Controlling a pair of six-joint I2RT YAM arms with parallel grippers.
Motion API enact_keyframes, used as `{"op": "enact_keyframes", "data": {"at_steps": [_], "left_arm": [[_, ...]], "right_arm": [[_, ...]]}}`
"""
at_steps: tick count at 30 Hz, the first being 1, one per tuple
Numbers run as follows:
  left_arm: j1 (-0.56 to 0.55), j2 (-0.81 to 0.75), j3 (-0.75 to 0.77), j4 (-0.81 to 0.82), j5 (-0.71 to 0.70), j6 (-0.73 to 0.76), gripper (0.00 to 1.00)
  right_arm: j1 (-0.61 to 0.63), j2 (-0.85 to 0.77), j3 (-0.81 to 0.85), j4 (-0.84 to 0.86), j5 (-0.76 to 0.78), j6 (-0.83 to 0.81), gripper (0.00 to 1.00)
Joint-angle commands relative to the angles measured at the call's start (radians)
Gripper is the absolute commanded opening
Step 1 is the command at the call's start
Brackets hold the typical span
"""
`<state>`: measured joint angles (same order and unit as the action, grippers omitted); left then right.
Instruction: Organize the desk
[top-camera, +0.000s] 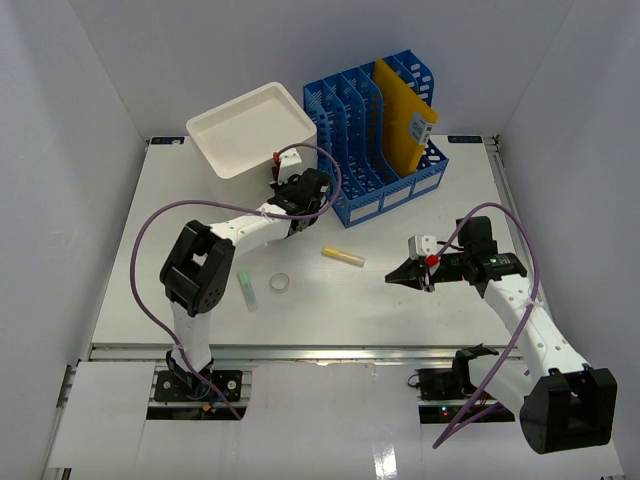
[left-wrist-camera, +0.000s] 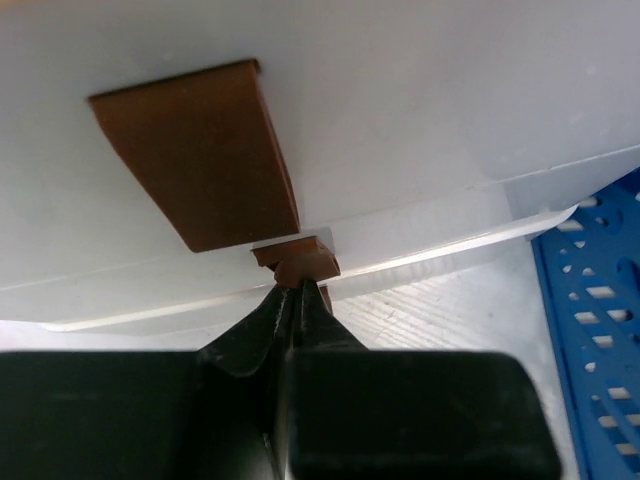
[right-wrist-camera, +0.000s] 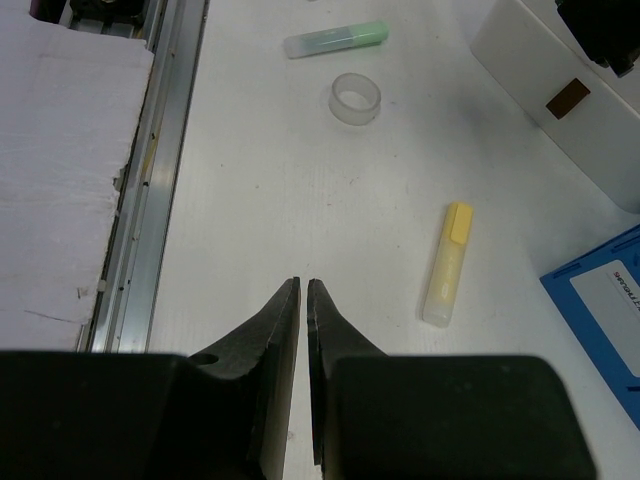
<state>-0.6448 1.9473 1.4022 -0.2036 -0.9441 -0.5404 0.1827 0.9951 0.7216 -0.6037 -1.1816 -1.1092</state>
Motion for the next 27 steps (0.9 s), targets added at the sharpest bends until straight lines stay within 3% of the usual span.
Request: {"op": "enact_keyframes", "data": {"at_steps": [1,17,27], "left_arm": [[0.008,-0.076,-0.020,0.001,0.053,-0.041,0.02],[-0.156,-0.266,-0.217,-0.021,0.036,-0.171,0.00],[-0.273,-0.321,-0.304,-0.098,0.049,-0.354,0.00]], "right_arm": [[-0.006,-0.001,0.001,-0.004,-0.018,0.003,0.13],[-0.019,-0.004,-0.004,-0.004,-0.023,0.001,0.13],[-0.023,-0.001,-0.010,-0.002,-0.013,-0.005,0.14]]}}
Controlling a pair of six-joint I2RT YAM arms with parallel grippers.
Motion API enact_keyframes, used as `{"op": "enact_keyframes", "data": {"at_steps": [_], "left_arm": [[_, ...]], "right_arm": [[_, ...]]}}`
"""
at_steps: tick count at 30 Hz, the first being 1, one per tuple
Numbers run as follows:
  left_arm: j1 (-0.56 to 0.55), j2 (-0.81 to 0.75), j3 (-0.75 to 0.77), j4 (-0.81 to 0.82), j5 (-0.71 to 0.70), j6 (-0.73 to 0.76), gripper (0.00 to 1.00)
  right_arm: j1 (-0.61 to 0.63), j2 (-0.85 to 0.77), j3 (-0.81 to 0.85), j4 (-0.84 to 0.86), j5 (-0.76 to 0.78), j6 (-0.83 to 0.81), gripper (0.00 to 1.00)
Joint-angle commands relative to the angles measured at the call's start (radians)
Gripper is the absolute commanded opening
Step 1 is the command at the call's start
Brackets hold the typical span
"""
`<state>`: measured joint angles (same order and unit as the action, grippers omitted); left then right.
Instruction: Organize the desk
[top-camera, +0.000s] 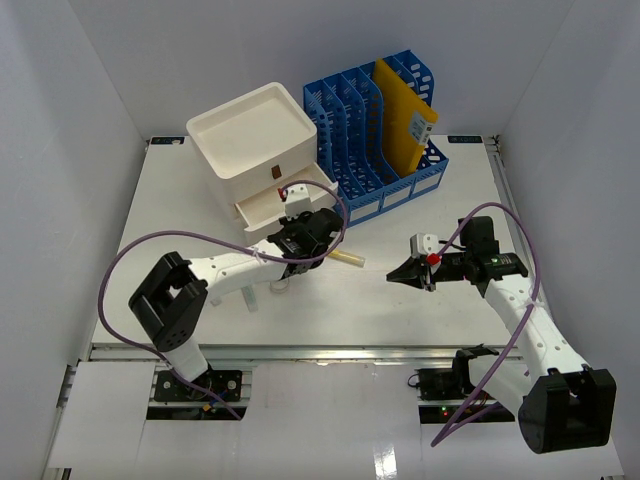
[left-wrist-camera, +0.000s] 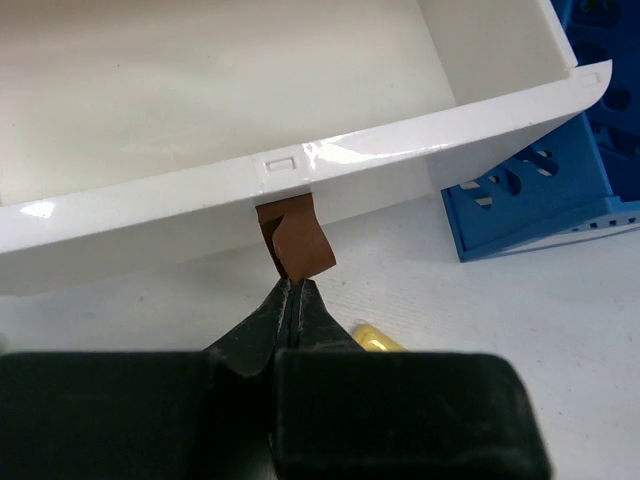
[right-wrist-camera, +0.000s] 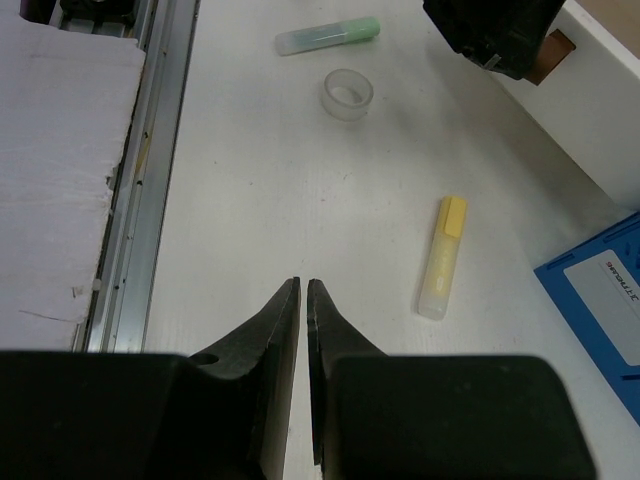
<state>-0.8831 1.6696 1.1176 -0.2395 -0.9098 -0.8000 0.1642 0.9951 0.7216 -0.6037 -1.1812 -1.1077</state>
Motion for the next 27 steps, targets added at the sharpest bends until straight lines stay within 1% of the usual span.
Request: {"op": "enact_keyframes", "data": {"at_steps": [1,2,3,4,5,6,9,11,13,17,18,19,20,23,24,25,27], "left_arm": [[-0.034,-0.045,-0.019,-0.072,0.017,-0.101,0.00],[-0.035,-0.049,-0.017,-0.079,0.016,-0.107,0.04],[-0.035,-0.056,-0.015,-0.084,0.016,-0.110,0.16],[-0.035,-0.066,-0.012,-0.088,0.017,-0.110,0.36],[-0.034,-0.076,-0.012,-0.089,0.021,-0.104,0.50],[-0.034,-0.087,-0.012,-0.090,0.027,-0.096,0.61],[-0.036,-0.127,-0.017,-0.086,0.071,-0.067,0.76],[-0.036,-0.171,-0.033,-0.072,0.114,-0.010,0.81],[-0.036,-0.208,-0.054,-0.038,0.199,0.044,0.82],[-0.035,-0.359,-0.158,0.064,0.436,0.204,0.84],[-0.034,-0.413,-0.190,0.077,0.493,0.236,0.89],[-0.034,-0.474,-0.225,0.087,0.552,0.268,0.95],[-0.035,-0.525,-0.262,0.077,0.590,0.287,0.98],[-0.034,-0.710,-0.335,-0.002,0.641,0.271,0.98],[-0.034,-0.783,-0.369,-0.035,0.649,0.247,0.98],[-0.033,-0.860,-0.406,-0.058,0.656,0.217,0.98],[-0.033,-0.964,-0.460,-0.111,0.679,0.172,0.98]], "right_arm": [[-0.005,0.001,-0.013,-0.004,-0.012,-0.008,0.15],[-0.005,0.002,-0.015,-0.004,-0.010,-0.011,0.17],[-0.005,0.002,-0.018,-0.004,-0.009,-0.013,0.19],[-0.005,0.002,-0.021,-0.004,-0.008,-0.016,0.21],[-0.005,0.001,-0.024,-0.004,-0.007,-0.018,0.23],[-0.005,0.000,-0.026,-0.004,-0.006,-0.020,0.25],[-0.005,0.000,-0.032,-0.004,-0.006,-0.024,0.33],[-0.005,0.003,-0.037,-0.002,-0.002,-0.030,0.36],[-0.005,0.006,-0.040,-0.006,0.001,-0.038,0.38],[0.002,0.022,-0.046,-0.028,0.005,-0.080,0.43],[0.016,0.030,-0.044,-0.030,0.016,-0.090,0.45],[0.035,0.041,-0.039,-0.031,0.032,-0.095,0.46],[0.055,0.056,-0.032,-0.031,0.062,-0.096,0.49],[0.174,0.086,0.009,-0.017,0.169,-0.076,0.60],[0.229,0.098,0.025,0.002,0.228,-0.054,0.63],[0.284,0.113,0.044,0.024,0.286,-0.036,0.65],[0.352,0.145,0.074,0.061,0.369,0.021,0.68]]}}
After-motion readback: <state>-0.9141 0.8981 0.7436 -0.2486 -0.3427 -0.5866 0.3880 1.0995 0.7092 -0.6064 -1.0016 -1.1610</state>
